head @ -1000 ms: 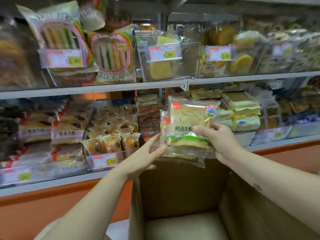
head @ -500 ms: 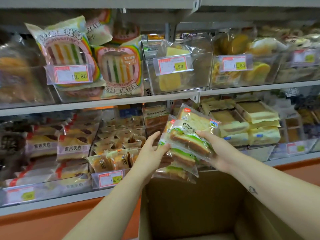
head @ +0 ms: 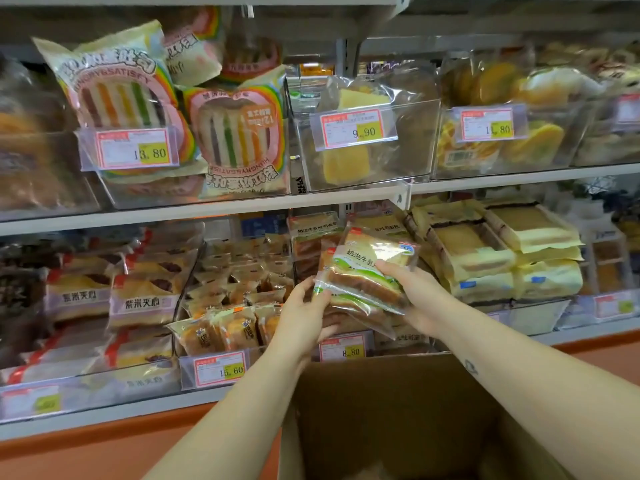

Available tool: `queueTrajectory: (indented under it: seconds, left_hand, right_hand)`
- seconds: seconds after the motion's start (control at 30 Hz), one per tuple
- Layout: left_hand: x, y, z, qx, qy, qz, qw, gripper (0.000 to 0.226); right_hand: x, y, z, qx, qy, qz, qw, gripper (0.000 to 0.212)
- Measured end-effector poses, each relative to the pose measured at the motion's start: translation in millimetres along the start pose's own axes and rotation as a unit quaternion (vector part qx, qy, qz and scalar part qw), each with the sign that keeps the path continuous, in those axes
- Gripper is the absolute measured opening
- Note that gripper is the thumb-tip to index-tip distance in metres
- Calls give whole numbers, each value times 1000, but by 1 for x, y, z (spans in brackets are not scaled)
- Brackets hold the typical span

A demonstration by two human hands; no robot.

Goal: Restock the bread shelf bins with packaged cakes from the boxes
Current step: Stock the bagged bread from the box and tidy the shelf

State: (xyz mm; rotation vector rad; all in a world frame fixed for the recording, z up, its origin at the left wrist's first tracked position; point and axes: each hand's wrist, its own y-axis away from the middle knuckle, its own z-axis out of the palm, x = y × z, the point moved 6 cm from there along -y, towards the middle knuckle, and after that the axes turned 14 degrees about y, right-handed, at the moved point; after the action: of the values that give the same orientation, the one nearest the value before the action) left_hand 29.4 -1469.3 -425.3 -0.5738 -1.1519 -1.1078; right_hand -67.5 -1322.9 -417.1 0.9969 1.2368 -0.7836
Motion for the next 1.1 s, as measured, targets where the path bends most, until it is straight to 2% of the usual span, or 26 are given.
queueTrajectory:
  seconds: [0.1, 0.2, 0.33, 0.5, 0.63, 0.73, 0.8, 0.9, 1.0, 1.03, 1.1]
  left_hand:
    - [-2, 1, -2, 19, 20, 0, 1000, 47]
    - [-6, 2, -1, 31, 42, -11, 999, 47]
    - [-8, 6, 3, 52, 97, -18, 994, 49]
    - [-5, 11, 3, 48, 89, -6, 995, 54]
    - [0, 19, 4, 19, 20, 8, 1000, 64]
    - [4, 29, 5, -8, -78, 22, 997, 68]
    - [4, 36, 7, -30, -121, 22, 992, 69]
    - [4, 40, 8, -34, -186, 38, 981, 69]
    - [3, 38, 8, -26, -258, 58, 964, 68]
    - [3, 37, 9, -34, -297, 64, 952, 67]
    - [4, 36, 13, -53, -403, 97, 908, 65]
  right_hand:
    - [-1, -7, 4, 7, 36, -10, 999, 51]
    - [-3, -8, 6, 4, 77, -25, 997, 43]
    - [-13, -11, 8, 27, 212, -70, 974, 45]
    - [-12, -22, 12, 37, 184, -71, 980, 46]
    - [-4, -27, 2, 76, 94, -33, 992, 28]
    - [-10, -26, -17, 125, 81, -36, 988, 34]
    - [-22, -20, -32, 158, 174, -63, 970, 47]
    - [-42, -12, -51, 166, 306, -87, 933, 44]
    - [-50, -13, -62, 139, 378, -51, 914, 46]
    - [-51, -13, -62, 126, 404, -39, 905, 47]
    - [-55, -13, -60, 115, 495, -42, 860, 36]
